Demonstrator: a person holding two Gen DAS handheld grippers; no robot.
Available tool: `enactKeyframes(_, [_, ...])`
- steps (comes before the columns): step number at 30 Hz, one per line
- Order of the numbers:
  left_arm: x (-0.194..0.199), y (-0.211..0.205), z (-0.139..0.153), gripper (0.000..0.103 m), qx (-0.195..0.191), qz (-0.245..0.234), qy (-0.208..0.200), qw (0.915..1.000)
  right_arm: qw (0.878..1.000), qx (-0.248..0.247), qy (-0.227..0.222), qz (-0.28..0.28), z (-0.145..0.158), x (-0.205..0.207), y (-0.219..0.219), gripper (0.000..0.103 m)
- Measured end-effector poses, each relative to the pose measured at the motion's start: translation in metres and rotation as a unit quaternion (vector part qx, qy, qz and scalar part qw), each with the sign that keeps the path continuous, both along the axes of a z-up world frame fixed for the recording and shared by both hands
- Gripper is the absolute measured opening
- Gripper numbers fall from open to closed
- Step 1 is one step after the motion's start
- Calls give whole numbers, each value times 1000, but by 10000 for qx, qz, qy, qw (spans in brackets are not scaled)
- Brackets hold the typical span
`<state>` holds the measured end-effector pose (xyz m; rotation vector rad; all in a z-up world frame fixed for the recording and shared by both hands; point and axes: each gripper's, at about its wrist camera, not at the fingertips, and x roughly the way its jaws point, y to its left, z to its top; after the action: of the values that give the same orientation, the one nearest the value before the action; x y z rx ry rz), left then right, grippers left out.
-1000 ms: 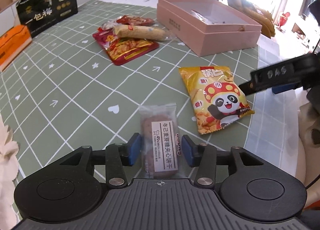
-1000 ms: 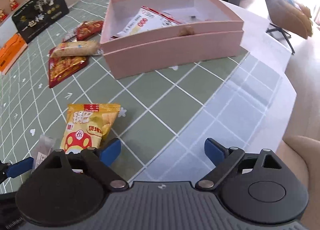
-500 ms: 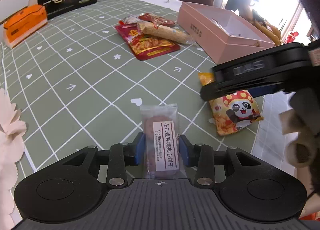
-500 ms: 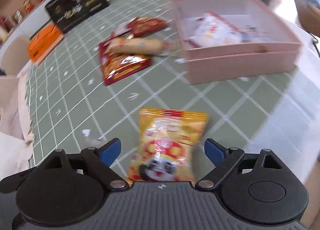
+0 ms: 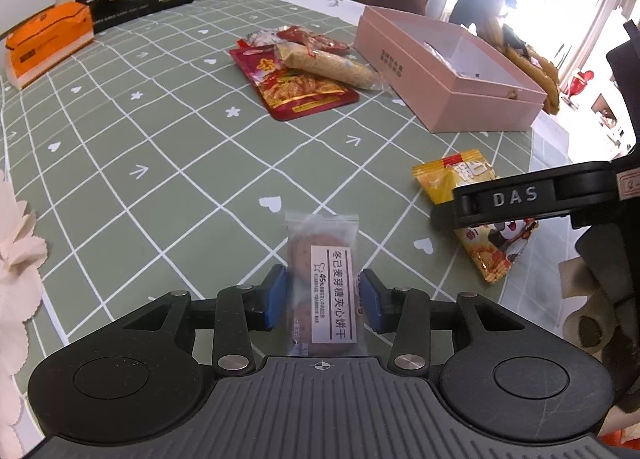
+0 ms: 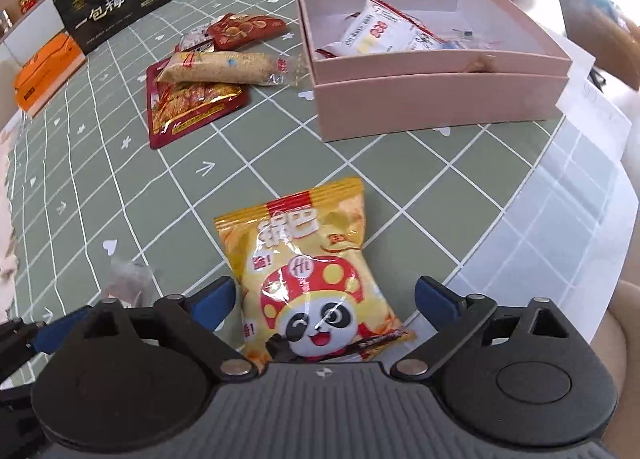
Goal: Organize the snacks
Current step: 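Grasp the brown bar packet with the left tool while the right tool grasps the yellow panda bag, then carry the bar packet and panda bag over the pink box and release both inside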
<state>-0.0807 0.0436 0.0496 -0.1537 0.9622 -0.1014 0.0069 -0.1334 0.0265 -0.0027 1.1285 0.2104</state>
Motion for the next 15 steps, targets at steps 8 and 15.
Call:
enactKeyframes(8, [-1,0,-1,45,-16,27,-12,10000,9984,-395,-354,206,-8,-1,8,103])
enactKeyframes(15, [-2,1,-1,45,-84,51,-31,9999,9973,-346,-532,376,-9,-9,-1,103])
